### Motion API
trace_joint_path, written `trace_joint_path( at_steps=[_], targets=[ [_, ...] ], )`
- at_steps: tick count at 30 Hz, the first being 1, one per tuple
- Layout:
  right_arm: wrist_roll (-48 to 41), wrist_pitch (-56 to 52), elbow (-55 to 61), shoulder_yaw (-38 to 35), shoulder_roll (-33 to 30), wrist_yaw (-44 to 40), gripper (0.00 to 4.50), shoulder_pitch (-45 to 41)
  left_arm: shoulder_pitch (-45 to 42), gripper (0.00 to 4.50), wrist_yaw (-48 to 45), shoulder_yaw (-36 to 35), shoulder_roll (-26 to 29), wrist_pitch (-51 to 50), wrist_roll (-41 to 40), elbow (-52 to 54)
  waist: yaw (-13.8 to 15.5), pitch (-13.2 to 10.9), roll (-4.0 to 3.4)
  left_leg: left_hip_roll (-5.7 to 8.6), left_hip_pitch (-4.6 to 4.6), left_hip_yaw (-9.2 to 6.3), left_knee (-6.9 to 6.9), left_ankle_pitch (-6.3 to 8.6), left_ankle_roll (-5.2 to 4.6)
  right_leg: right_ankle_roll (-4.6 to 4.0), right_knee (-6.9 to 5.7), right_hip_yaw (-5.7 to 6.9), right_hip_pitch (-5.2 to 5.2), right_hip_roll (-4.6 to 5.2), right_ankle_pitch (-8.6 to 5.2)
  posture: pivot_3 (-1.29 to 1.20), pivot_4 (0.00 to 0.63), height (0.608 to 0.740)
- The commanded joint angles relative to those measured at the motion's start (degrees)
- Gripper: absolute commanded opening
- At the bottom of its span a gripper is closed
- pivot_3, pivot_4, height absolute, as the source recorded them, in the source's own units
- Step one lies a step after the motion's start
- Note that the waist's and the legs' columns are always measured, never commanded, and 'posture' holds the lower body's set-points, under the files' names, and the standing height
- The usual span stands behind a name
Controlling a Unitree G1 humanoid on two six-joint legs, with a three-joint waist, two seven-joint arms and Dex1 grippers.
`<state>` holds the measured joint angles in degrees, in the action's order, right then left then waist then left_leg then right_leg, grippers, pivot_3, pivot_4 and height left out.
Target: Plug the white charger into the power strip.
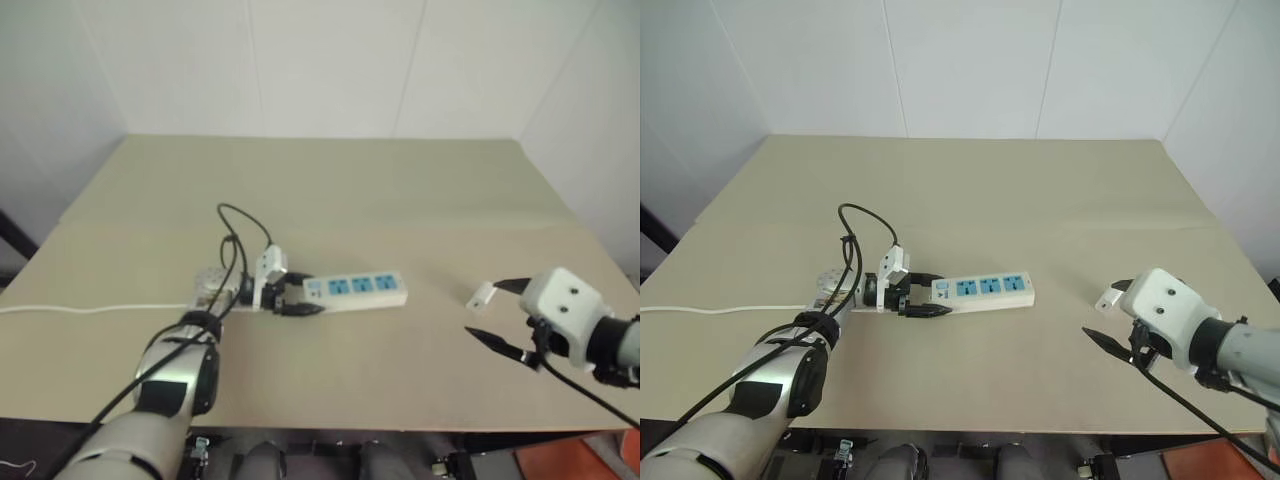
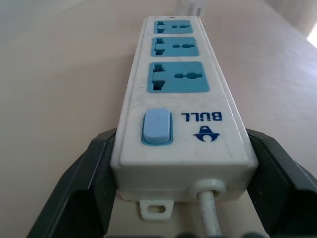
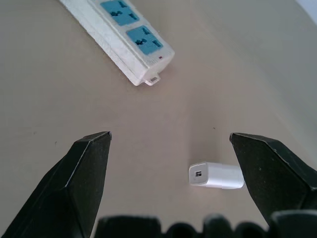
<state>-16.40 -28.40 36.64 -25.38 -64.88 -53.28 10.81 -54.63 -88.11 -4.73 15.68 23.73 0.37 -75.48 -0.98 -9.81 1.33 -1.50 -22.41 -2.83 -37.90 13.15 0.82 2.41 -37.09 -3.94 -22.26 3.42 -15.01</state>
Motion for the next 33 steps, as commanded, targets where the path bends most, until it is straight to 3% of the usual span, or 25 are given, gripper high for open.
trace_joint_path(
  at_steps=[1,5,10,15,21,33],
  targets=[
    [6.8,15.0,-8.2,3.0,-8.1,-7.9,4.5,-3.5,1.0,3.27,-4.3,1.3,0.1,2.0,-2.2,3.0,-0.1,0.0,0.0,0.0,0.0,0.01,0.0,0.0,0.0,0.0,0.01,0.0,0.0,0.0,0.0,0.0,0.15,0.74],
    [12.3,35.1,-22.9,16.7,-13.0,-14.9,4.5,-19.1,3.0,3.27,-4.4,6.1,1.0,0.9,-5.8,6.0,-0.7,0.0,0.01,-0.03,0.03,0.01,0.03,0.0,0.0,0.03,0.01,0.0,0.0,0.0,-0.02,0.0,0.15,0.74],
    [23.1,64.7,-46.6,36.2,-5.2,-25.8,4.5,-45.6,5.5,3.27,-4.4,9.6,1.7,1.1,-10.8,9.9,-1.6,-0.1,-0.01,-0.08,0.06,0.04,0.05,0.0,0.0,0.01,0.05,-0.02,-0.01,0.0,0.0,0.0,0.15,0.74],
    [29.1,86.3,-65.8,47.5,0.4,-31.2,4.5,-61.2,7.9,3.27,-4.4,11.4,2.6,-0.5,-14.5,13.6,-1.4,-0.2,-0.17,-0.07,0.03,0.07,0.05,0.0,0.0,0.02,0.03,-0.03,-0.08,0.02,-0.01,0.0,0.15,0.74],
    [36.1,99.2,-80.7,55.7,6.2,-30.0,4.5,-72.3,9.6,3.27,-4.4,12.6,3.6,-1.2,-16.1,16.0,-1.6,-0.2,-0.3,-0.07,0.06,0.08,0.05,0.0,0.0,0.01,-0.01,-0.07,-0.13,0.02,-0.01,0.0,0.15,0.74],
    [48.2,106.4,-93.8,62.5,12.3,-20.1,4.5,-78.7,10.9,3.27,-4.4,12.4,4.1,-1.3,-16.8,17.8,-1.7,-0.3,-0.38,-0.07,0.13,0.07,0.05,0.0,0.0,-0.02,-0.07,-0.08,-0.1,0.02,-0.02,0.0,0.15,0.74]
  ],
)
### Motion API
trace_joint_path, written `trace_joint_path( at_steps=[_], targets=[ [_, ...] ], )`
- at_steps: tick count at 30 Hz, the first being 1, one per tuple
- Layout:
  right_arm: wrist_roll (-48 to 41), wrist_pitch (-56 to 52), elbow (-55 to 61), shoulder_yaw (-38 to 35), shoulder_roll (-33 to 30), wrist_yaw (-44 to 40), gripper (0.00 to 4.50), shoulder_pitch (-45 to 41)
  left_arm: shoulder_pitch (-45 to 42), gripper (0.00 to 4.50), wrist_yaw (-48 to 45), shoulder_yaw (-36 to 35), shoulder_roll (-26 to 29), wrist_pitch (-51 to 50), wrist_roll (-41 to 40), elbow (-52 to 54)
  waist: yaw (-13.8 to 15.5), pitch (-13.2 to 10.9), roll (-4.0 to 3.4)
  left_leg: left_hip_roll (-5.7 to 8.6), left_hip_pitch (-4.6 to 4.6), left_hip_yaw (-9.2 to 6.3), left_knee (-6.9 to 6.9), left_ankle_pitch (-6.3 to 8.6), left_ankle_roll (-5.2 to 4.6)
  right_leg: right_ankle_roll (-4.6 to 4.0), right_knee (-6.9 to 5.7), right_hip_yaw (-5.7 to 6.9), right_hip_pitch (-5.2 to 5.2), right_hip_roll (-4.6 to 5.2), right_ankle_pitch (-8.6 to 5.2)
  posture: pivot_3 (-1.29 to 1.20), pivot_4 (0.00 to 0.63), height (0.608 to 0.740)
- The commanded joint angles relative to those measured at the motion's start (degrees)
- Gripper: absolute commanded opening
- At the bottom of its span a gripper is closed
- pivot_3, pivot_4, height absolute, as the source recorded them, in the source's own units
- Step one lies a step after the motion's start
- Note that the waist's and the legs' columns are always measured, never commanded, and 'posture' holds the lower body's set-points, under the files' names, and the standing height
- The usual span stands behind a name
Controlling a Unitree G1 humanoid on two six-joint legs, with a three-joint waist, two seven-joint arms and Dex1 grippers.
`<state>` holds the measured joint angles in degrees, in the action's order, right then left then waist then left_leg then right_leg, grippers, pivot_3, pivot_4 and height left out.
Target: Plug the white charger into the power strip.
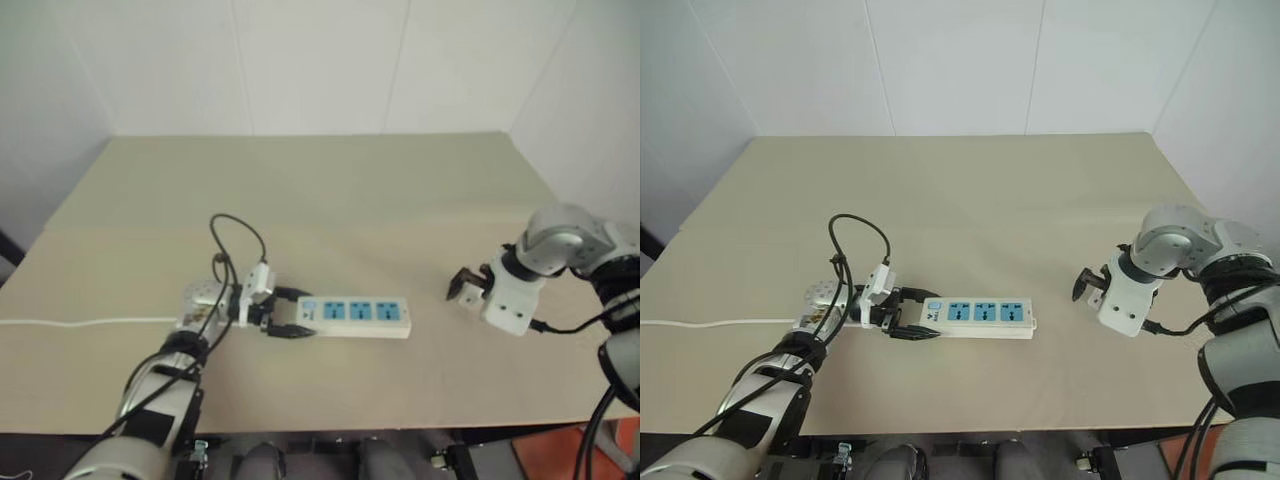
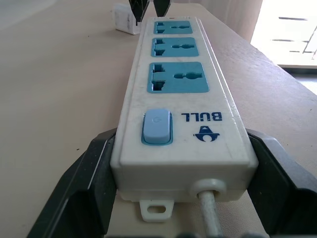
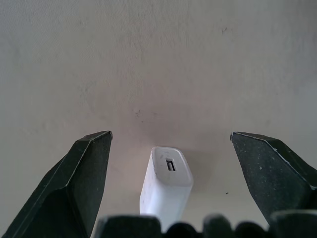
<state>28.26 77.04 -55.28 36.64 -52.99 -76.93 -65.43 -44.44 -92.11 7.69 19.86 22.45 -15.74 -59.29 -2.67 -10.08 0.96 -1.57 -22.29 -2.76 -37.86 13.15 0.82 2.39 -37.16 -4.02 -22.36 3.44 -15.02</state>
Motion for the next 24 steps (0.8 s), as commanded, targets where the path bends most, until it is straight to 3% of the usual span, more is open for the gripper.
trace_joint_path(
  at_steps=[1,11,20,24],
  targets=[
    [5.1,1.2,-2.6,0.8,0.7,4.9,4.5,-3.0,0.8,3.27,-0.4,0.0,-0.1,0.0,-0.7,1.6,0.0,0.0,-0.02,0.0,0.01,0.0,0.0,0.0,0.0,0.0,-0.01,0.0,0.0,0.0,0.0,0.0,0.15,0.74],
    [19.6,0.5,-8.0,5.4,3.3,20.6,4.5,-7.9,1.6,3.27,-0.4,-0.1,0.0,0.2,-0.2,2.5,-0.1,-0.1,-0.14,0.01,0.0,0.01,0.0,0.0,0.0,-0.01,-0.01,-0.02,-0.02,0.0,0.0,0.0,0.15,0.74],
    [26.9,0.2,-10.9,9.2,4.1,29.7,4.5,-10.2,2.0,3.27,-0.4,-0.5,0.1,0.8,0.6,2.7,-0.3,-0.1,-0.18,0.02,0.0,0.0,0.0,0.0,0.0,-0.01,-0.03,-0.02,-0.03,0.0,0.0,0.0,0.15,0.74],
    [29.9,0.5,-11.3,11.0,4.4,33.6,3.62,-11.1,2.1,3.27,-0.4,-0.7,0.1,0.8,0.7,2.7,-0.5,0.0,-0.2,0.03,0.0,0.01,0.0,0.0,0.0,-0.01,-0.03,-0.03,-0.03,0.0,0.0,0.0,0.15,0.74]
  ],
)
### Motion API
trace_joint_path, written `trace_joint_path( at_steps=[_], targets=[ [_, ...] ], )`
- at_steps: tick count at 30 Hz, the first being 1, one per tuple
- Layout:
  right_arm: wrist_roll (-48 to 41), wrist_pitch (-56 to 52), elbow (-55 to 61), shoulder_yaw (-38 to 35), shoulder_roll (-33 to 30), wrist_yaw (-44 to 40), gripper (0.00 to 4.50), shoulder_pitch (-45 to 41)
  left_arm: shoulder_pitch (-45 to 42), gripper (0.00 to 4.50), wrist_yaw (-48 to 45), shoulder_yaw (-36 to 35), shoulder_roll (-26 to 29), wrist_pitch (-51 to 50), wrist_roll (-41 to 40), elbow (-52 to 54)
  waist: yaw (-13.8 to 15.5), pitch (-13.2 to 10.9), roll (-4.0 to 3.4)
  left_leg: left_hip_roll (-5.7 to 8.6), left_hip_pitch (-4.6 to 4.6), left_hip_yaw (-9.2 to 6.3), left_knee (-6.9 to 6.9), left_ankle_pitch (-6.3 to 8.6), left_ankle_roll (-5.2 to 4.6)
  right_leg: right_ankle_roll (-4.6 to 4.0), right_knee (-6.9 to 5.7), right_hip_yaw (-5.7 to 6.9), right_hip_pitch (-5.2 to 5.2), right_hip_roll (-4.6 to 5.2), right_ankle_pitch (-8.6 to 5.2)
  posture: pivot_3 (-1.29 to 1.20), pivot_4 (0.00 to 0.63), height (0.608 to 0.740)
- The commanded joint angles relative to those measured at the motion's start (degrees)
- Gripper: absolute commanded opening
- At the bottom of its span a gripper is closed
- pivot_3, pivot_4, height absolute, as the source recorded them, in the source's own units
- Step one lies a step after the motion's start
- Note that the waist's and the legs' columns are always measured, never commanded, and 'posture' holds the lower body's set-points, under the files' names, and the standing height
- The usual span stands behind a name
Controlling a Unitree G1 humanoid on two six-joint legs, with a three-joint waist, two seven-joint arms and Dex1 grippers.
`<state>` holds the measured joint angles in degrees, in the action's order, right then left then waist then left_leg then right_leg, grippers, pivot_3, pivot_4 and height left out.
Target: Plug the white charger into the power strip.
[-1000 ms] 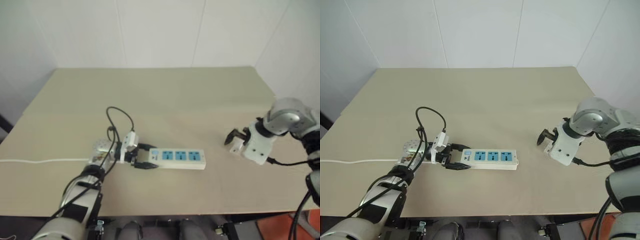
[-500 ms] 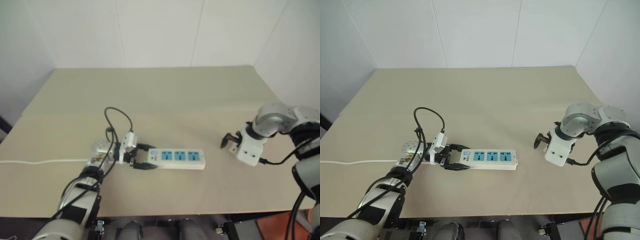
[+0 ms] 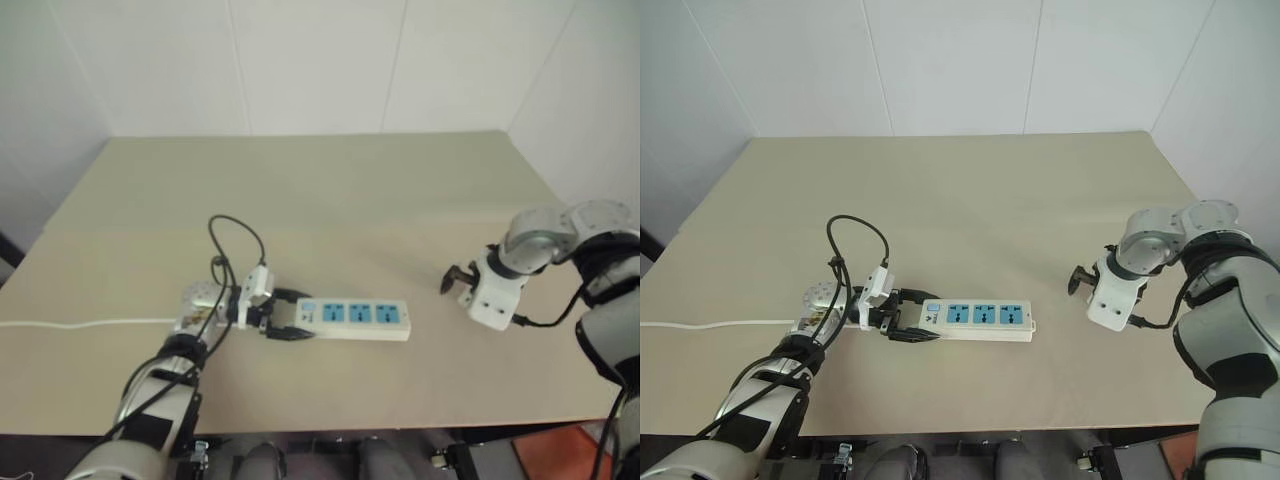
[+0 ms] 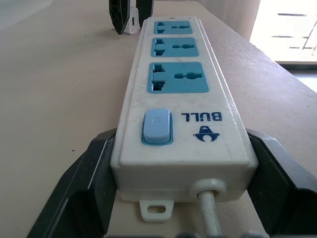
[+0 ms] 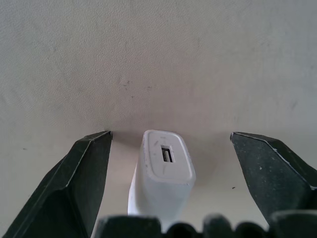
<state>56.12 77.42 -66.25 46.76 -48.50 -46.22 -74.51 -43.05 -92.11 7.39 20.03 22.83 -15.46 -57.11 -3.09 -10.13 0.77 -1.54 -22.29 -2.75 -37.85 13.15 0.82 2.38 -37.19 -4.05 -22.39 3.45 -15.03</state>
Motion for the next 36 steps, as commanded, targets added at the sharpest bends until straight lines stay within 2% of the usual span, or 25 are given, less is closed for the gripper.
trace_joint_path(
  at_steps=[1,7,14,18,20,24,26,28,32,36],
  targets=[
    [2.6,0.3,-0.5,1.3,0.0,3.6,3.25,-2.3,0.7,3.27,-0.4,-0.4,-0.1,0.4,0.5,0.6,-0.1,0.0,0.0,0.0,0.0,-0.01,0.0,0.0,0.0,0.0,-0.01,0.0,0.0,0.0,0.0,0.0,0.15,0.74],
    [6.0,0.3,-0.7,3.4,0.3,8.9,1.22,-3.4,0.8,3.27,-0.4,-0.9,-0.3,0.6,0.8,0.5,-0.4,0.0,-0.05,0.01,0.0,-0.02,0.0,0.0,0.0,0.0,-0.02,-0.01,0.0,0.0,0.0,0.0,0.15,0.74],
    [6.8,0.4,-0.8,3.7,-0.2,12.6,1.17,-4.8,0.6,3.27,-0.4,-0.9,-0.4,0.5,1.3,0.5,-0.5,0.1,-0.14,0.03,0.02,-0.02,0.0,0.0,0.0,0.0,-0.04,-0.02,0.0,0.01,0.0,0.0,0.15,0.74],
    [0.5,-0.4,-2.8,-0.3,-0.4,10.1,1.17,-5.9,0.0,3.27,-0.4,0.0,-0.1,-0.2,1.2,0.9,-0.6,0.0,-0.2,0.04,0.01,-0.02,0.0,0.0,0.0,0.0,-0.03,-0.02,0.0,0.02,0.0,0.0,0.15,0.74],
    [-5.8,-1.9,-4.6,-4.0,-0.1,6.2,1.17,-6.0,-0.3,3.27,-0.4,-0.1,0.0,0.4,1.8,0.8,-0.6,0.0,-0.21,0.04,0.01,-0.02,0.0,0.0,0.0,0.0,-0.03,-0.03,0.01,0.02,0.0,0.0,0.15,0.74],
    [-25.1,-6.6,-3.7,-15.2,0.8,-2.1,1.17,-0.6,-0.4,3.27,3.9,-0.7,-0.1,3.1,4.6,1.5,-0.6,0.1,-0.21,0.03,0.02,-0.02,0.0,0.0,0.0,-0.01,-0.02,-0.02,0.06,0.02,0.01,0.0,0.15,0.74],
    [-41.8,-14.9,5.6,-21.0,1.1,-11.3,1.17,6.9,-0.3,3.27,6.0,-0.2,0.5,4.9,6.6,2.2,-0.5,0.1,-0.15,0.01,0.1,-0.08,0.01,0.0,-0.01,-0.01,0.02,0.03,0.22,0.01,0.01,0.0,0.15,0.74],
    [-54.3,-24.8,17.2,-24.7,0.2,-18.5,1.17,14.0,0.0,3.27,6.2,-0.6,0.7,4.7,6.6,3.2,-0.4,0.1,-0.15,-0.01,0.09,-0.09,-0.01,0.0,-0.01,-0.01,0.01,0.03,0.27,0.01,0.02,0.0,0.15,0.74],
    [-69.6,-47.2,37.0,-31.7,0.6,-21.3,1.17,24.0,0.9,3.27,9.5,-0.6,0.8,4.8,8.0,4.9,-0.1,0.1,-0.2,0.0,0.01,-0.1,-0.02,0.0,-0.01,-0.01,-0.03,0.02,0.17,0.03,0.02,0.0,0.15,0.74],
    [-78.3,-63.3,49.3,-36.3,2.5,-20.2,1.17,29.7,1.9,3.27,9.0,-0.3,0.8,2.5,7.4,6.7,0.2,0.1,-0.19,-0.02,0.03,-0.11,-0.02,0.0,-0.01,-0.02,-0.09,0.02,0.14,0.0,0.02,0.0,0.15,0.74]
  ],
)
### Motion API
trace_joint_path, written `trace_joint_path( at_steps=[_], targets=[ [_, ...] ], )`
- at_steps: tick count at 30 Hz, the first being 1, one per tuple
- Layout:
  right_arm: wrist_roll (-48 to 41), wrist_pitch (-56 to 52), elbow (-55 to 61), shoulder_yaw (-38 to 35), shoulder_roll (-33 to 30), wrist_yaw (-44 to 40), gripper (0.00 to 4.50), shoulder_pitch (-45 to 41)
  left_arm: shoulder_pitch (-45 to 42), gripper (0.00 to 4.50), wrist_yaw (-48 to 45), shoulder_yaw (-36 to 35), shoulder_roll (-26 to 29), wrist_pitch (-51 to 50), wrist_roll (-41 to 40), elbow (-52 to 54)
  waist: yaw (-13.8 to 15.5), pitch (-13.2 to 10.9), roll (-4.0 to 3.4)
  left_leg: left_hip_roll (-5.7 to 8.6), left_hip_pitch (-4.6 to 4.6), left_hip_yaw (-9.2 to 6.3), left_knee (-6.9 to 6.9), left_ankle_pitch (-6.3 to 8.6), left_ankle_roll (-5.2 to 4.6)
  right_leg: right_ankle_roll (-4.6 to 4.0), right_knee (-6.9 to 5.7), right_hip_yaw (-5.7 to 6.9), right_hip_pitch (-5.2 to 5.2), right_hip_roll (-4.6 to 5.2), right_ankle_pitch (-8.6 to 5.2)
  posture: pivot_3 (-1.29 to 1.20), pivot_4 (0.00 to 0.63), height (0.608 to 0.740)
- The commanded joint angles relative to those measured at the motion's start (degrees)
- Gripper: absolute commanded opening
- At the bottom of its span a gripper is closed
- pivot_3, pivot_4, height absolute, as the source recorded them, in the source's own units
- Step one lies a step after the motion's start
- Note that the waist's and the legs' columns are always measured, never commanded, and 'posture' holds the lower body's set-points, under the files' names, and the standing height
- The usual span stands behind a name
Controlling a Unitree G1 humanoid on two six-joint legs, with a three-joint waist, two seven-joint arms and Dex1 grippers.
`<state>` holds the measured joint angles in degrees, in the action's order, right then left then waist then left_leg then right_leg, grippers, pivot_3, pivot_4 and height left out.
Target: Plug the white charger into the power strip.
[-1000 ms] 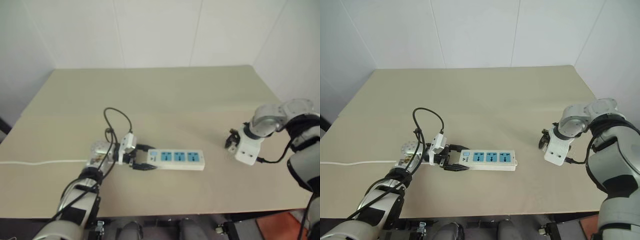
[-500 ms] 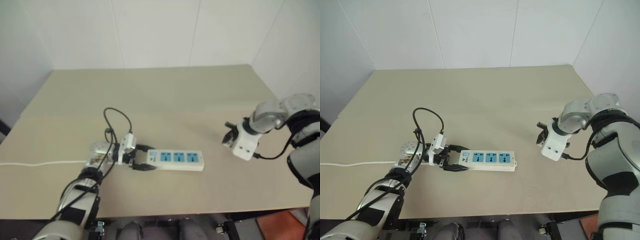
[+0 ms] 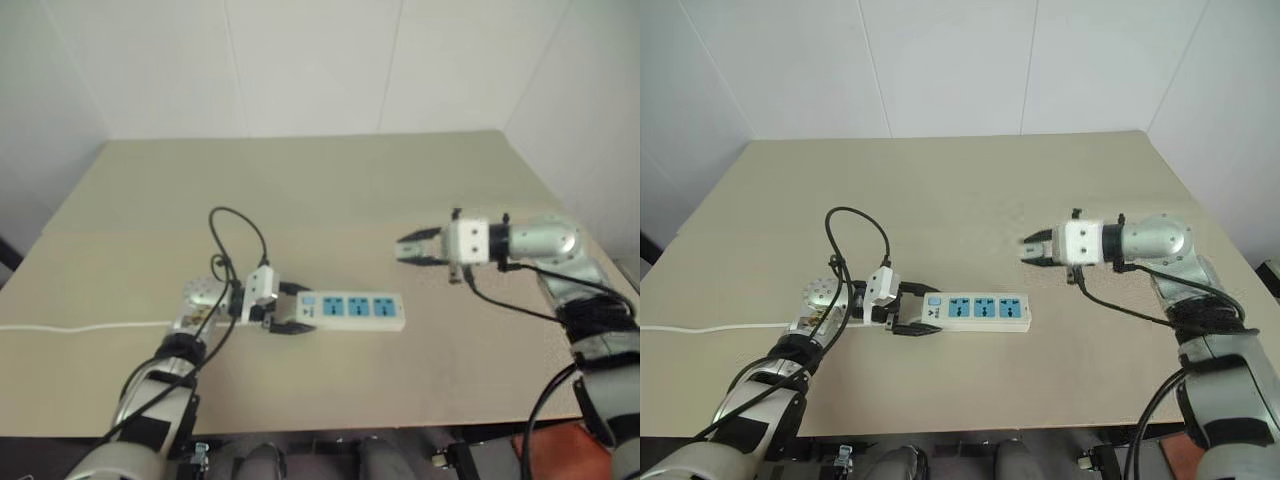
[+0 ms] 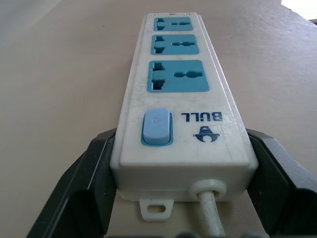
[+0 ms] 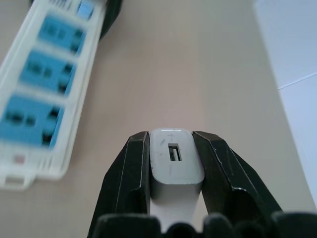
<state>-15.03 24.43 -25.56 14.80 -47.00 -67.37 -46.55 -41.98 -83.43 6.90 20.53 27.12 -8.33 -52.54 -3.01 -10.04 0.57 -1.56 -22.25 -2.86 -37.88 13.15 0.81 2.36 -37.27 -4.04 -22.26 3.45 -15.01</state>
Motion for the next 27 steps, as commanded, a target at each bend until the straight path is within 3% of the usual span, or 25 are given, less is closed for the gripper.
trace_joint_path(
  at_steps=[1,10,27],
  targets=[
    [-9.9,-15.1,11.2,-5.3,2.4,1.7,1.17,2.8,0.9,3.27,-0.8,0.4,0.5,-3.5,-0.2,2.9,0.2,0.0,0.01,-0.01,0.0,-0.01,0.0,0.0,0.0,0.0,0.0,0.01,0.0,-0.02,0.0,0.0,0.15,0.74],
    [-16.4,-34.1,20.9,-8.6,11.1,5.3,1.17,5.4,1.9,3.27,-0.8,1.3,1.5,-7.7,0.7,6.0,0.6,0.0,0.04,-0.01,-0.1,-0.01,0.0,0.0,0.0,0.0,0.04,0.05,-0.09,-0.03,0.0,0.0,0.15,0.74],
    [-10.5,-37.5,20.6,-4.9,20.8,4.2,1.17,10.3,2.0,3.27,-0.5,2.3,1.9,-8.4,1.4,6.5,0.6,0.0,0.04,-0.01,-0.1,-0.01,0.0,0.0,0.0,0.01,0.05,0.06,-0.09,-0.05,-0.01,0.0,0.15,0.74]
  ],
)
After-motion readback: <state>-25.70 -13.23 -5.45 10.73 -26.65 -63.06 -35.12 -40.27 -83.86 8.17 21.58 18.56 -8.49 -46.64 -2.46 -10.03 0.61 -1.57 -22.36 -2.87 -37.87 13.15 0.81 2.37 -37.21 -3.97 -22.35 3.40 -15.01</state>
